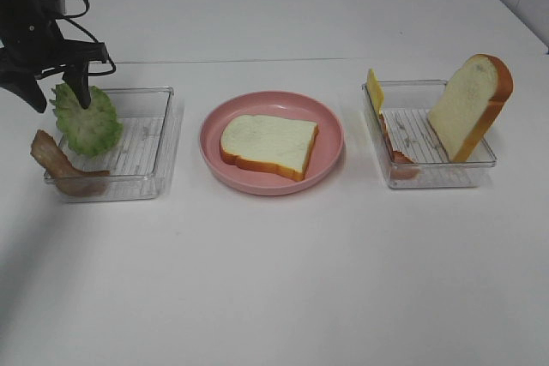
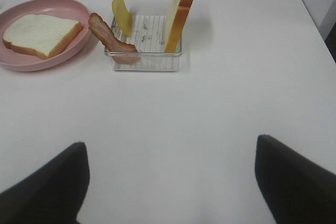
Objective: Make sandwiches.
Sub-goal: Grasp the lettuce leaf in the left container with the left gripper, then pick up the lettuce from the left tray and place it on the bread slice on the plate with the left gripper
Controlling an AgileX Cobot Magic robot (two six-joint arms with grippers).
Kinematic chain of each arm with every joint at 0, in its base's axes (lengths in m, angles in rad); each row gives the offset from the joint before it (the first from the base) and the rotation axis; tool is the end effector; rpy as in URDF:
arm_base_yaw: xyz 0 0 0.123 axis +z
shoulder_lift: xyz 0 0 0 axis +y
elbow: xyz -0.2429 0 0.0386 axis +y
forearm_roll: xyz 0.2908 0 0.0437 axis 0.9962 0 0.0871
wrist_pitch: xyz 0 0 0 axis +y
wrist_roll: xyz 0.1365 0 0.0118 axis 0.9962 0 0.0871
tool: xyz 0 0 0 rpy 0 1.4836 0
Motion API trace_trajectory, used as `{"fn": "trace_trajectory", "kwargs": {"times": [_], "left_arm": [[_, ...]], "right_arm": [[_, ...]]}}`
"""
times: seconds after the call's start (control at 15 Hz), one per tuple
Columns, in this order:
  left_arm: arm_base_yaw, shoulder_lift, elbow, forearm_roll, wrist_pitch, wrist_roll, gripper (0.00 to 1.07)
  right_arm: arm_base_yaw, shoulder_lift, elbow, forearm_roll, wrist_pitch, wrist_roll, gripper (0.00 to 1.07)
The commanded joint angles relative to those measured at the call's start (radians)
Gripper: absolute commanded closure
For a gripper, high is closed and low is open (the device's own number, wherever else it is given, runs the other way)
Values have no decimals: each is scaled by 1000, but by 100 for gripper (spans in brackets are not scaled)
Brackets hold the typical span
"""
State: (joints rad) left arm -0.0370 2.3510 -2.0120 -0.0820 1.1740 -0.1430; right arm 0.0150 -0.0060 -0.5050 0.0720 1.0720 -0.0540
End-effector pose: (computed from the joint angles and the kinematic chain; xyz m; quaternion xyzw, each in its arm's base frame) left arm 0.5061 -0.0291 0.0778 -0.0658 0.9944 -0.0452 0.0686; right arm 0.1107 0.0103 0.2781 -0.0312 0.8522 0.0258 0.5217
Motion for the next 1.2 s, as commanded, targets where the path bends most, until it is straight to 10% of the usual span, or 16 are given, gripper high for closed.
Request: {"fn": "trace_trajectory", "kwargs": {"times": [0.07, 0.53, 0.93, 1.2], "left_arm": [[-8, 8, 3, -7, -14, 4, 58], [-8, 19, 2, -8, -50, 4, 107], [-8, 1, -13, -67, -43, 28, 107], [-8, -45, -116, -292, -35, 116, 107]], "right_arm": [[-5, -14, 1, -1, -12, -8, 26], [-5, -14, 1, -1, -12, -8, 26], [-5, -14, 1, -1, -12, -8, 26], [-5, -14, 1, -1, -12, -8, 26]]}}
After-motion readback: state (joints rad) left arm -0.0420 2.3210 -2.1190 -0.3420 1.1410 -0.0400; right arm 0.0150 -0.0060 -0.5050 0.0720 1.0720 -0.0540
